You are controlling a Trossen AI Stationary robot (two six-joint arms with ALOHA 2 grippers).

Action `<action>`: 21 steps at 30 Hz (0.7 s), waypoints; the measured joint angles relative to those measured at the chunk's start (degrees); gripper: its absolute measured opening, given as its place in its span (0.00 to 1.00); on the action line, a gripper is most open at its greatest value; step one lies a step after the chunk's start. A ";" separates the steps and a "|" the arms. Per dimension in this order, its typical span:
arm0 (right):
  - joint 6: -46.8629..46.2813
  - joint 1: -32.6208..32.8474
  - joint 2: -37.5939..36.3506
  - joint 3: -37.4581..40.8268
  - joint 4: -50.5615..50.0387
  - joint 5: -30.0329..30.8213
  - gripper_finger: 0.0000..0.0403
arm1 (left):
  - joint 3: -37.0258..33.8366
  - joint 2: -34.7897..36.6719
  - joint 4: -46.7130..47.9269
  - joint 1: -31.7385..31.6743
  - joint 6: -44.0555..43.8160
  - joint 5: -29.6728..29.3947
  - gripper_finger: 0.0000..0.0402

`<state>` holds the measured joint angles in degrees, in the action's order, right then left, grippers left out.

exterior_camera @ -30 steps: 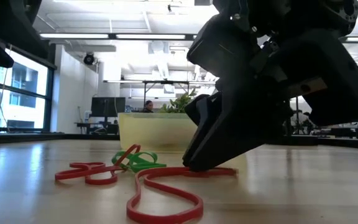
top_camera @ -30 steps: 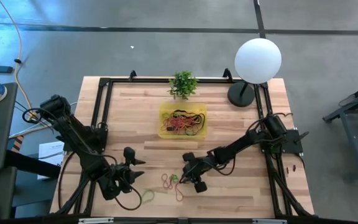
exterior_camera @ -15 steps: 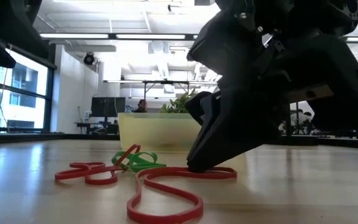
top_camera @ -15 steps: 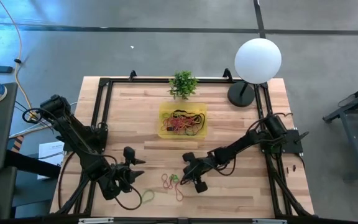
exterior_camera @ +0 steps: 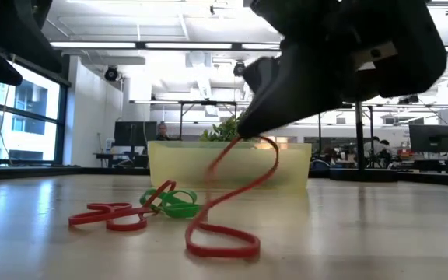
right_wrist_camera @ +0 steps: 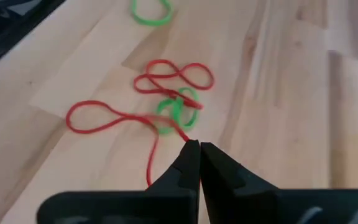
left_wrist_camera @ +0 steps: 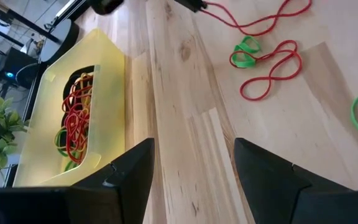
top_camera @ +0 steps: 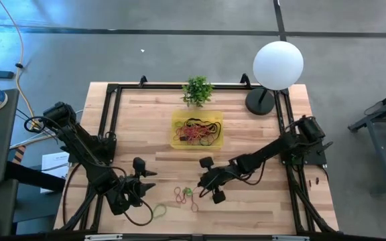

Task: Pick and place rubber bands into bin
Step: Put the red rubber band into the yellow bin

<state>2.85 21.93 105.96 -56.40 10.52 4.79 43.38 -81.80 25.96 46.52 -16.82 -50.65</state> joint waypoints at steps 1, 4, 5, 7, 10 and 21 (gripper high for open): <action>0.47 0.04 -0.65 0.00 -0.62 0.92 0.00 | 0.00 0.00 0.02 0.00 0.00 -0.01 0.52; 1.46 0.23 -2.68 -0.02 -2.09 3.69 0.00 | 0.00 0.00 0.00 0.00 0.00 -0.02 0.52; 2.20 0.32 -3.34 -0.02 -2.51 4.67 0.00 | 0.00 0.00 0.00 0.00 0.00 -0.04 0.52; 3.27 0.48 -4.61 -0.02 -3.01 6.58 0.00 | 0.00 0.00 0.00 0.00 0.00 -0.07 0.52; 5.00 0.66 -6.56 -0.02 -3.47 9.14 0.00 | 0.00 0.00 0.00 0.00 0.00 -0.07 0.52; 13.55 0.74 -12.66 -0.07 -3.94 18.09 0.00 | 0.00 0.00 -0.02 0.00 0.00 -0.07 0.52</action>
<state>16.41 22.68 93.30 -56.47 6.58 22.88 43.38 -81.80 25.93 46.52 -16.82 -50.72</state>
